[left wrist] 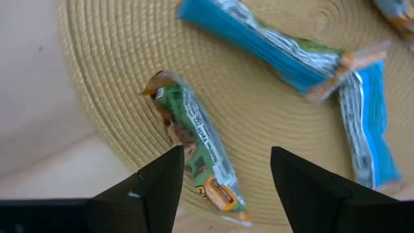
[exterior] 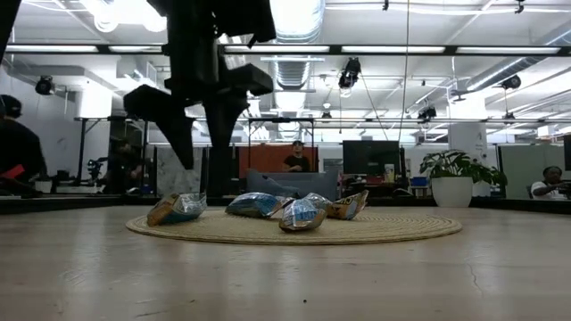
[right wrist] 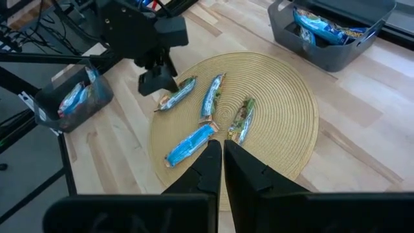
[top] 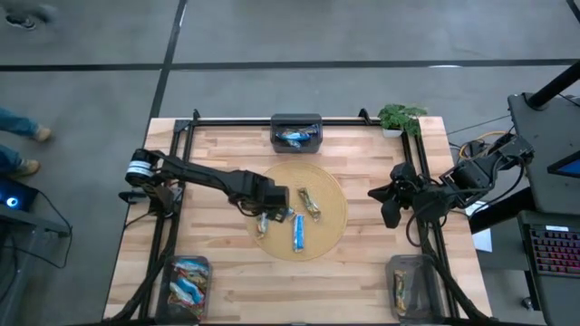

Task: Pick and place Granola Bars by type
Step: Put the yellow granola bar into the right black bin

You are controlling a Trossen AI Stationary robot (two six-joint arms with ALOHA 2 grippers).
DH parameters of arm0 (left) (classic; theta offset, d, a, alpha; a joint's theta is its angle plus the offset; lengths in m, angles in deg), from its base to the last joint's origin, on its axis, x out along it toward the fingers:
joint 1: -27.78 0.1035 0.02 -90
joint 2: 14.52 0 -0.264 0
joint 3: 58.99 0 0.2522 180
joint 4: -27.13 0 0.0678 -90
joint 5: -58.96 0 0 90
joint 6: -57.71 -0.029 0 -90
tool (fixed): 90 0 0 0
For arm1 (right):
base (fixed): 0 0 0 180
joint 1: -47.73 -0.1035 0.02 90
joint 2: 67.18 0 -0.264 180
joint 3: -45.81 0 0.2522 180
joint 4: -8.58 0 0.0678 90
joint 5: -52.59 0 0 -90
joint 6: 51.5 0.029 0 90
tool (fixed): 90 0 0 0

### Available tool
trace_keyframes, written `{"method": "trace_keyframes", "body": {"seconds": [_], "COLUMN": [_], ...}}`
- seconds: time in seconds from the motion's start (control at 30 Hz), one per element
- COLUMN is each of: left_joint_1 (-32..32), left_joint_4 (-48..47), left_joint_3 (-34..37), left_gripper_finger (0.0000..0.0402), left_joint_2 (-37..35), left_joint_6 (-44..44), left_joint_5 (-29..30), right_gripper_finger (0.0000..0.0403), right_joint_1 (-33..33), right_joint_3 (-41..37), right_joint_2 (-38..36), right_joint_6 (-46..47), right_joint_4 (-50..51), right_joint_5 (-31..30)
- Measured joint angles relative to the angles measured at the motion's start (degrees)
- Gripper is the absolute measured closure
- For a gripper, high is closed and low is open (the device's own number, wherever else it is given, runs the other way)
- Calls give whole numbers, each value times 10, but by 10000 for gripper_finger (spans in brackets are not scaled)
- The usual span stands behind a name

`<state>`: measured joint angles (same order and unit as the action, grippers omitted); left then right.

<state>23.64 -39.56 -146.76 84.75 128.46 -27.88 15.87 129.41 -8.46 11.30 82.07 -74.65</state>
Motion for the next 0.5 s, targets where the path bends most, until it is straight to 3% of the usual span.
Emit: {"method": "trace_keyframes", "body": {"seconds": [0.3,0.5], "left_joint_1": [0,0], "left_joint_4": [81,113], "left_joint_3": [79,106], "left_gripper_finger": [188,191], "left_joint_2": [0,0], "left_joint_6": [112,122], "left_joint_5": [5,15], "right_gripper_finger": [392,392], "right_joint_1": [0,0], "right_joint_3": [0,0], "right_joint_2": [0,0], "right_joint_6": [-18,-19], "right_joint_4": [0,0], "right_joint_5": [-2,-3]}}
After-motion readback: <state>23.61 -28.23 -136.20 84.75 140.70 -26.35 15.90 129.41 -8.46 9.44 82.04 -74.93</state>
